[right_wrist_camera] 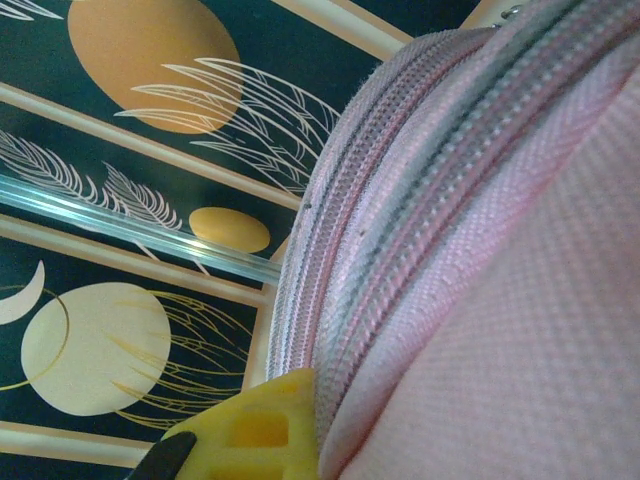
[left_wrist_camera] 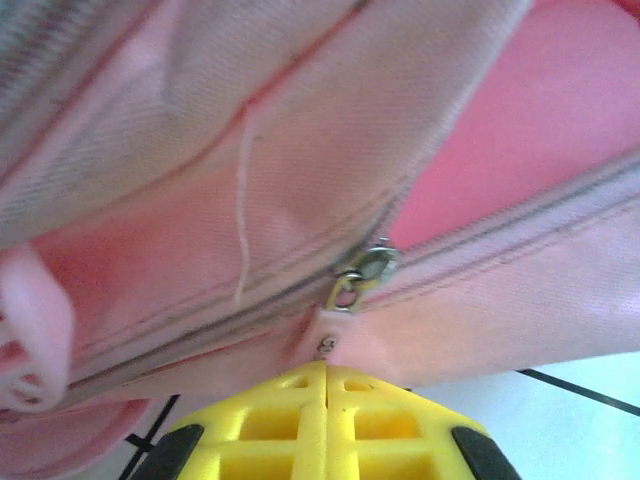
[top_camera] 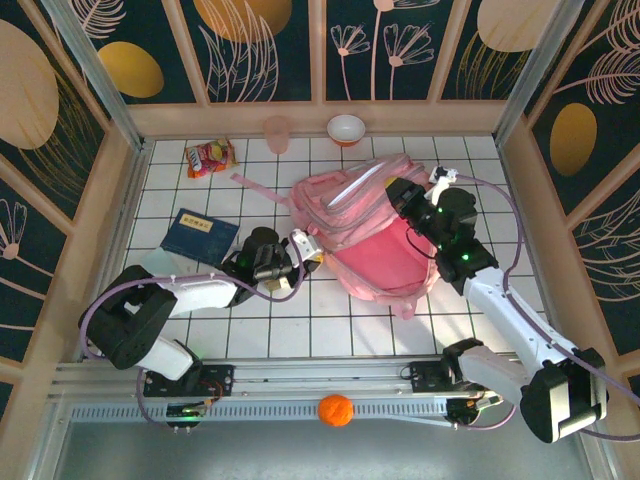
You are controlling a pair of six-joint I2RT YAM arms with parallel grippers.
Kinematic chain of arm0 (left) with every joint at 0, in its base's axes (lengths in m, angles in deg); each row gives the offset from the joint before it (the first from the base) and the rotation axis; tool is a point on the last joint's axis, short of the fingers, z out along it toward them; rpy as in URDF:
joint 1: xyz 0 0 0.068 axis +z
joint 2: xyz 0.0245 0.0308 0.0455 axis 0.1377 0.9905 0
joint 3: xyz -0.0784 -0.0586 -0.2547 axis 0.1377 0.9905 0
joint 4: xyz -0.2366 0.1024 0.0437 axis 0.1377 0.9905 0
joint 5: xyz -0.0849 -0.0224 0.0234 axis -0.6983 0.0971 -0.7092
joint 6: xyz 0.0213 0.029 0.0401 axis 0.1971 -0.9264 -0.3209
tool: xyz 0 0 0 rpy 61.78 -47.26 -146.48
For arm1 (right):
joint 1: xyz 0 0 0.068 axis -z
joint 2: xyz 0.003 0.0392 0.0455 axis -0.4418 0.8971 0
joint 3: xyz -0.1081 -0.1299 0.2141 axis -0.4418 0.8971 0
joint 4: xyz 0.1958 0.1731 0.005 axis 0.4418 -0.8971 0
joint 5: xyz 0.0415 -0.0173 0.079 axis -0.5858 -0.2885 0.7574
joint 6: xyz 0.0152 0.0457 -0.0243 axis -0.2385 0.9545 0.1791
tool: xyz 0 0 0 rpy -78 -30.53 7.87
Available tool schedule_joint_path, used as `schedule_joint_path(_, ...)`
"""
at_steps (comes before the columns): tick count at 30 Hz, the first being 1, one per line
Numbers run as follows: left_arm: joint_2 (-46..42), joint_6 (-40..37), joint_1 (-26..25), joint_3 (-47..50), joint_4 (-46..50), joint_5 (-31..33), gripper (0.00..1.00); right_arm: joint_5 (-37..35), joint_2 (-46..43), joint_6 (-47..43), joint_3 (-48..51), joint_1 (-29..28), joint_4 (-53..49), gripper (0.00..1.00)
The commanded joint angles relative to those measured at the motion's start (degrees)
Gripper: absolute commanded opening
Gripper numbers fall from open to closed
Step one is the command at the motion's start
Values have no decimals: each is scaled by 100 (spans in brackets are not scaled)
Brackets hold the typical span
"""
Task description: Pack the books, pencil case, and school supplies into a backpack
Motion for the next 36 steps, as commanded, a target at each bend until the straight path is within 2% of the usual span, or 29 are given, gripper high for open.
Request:
schedule_joint_path(1, -85, -209, -4, -213, 395, -135, 32, 189, -142, -135, -472, 51, 662, 0)
schedule_joint_path(3, -175, -330, -5, -160, 509, 173, 46, 245, -147, -152, -496, 84, 611, 0)
schedule_joint_path(5, -319, -546, -4, -44, 493, 413, 54, 362, -127, -169, -577, 143, 520, 0)
schedule_joint_path(7, -383, -730, -5, 1, 443, 419, 58, 422, -117, -192, -635, 151, 445, 0)
schedule_joint_path(9, -324, -810, 1, -71, 442, 144, 62, 461, -96, -194, -660, 154, 443, 0)
schedule_joint_path(15, 38, -701, -20, -323, 386, -621, 64, 532, -53, -189, -680, 169, 460, 0)
schedule_joint_path(20, 47, -511, -140, -310, 181, -600, 64, 541, -43, -94, -604, 162, 587, 0)
schedule_joint_path(28, 217, 99, -341, -263, -456, 64, 42, 523, -44, -13, -573, 162, 664, 0)
schedule_joint_path(36, 205, 255, -424, -192, -634, 754, 20, 485, -89, -48, -582, 164, 560, 0)
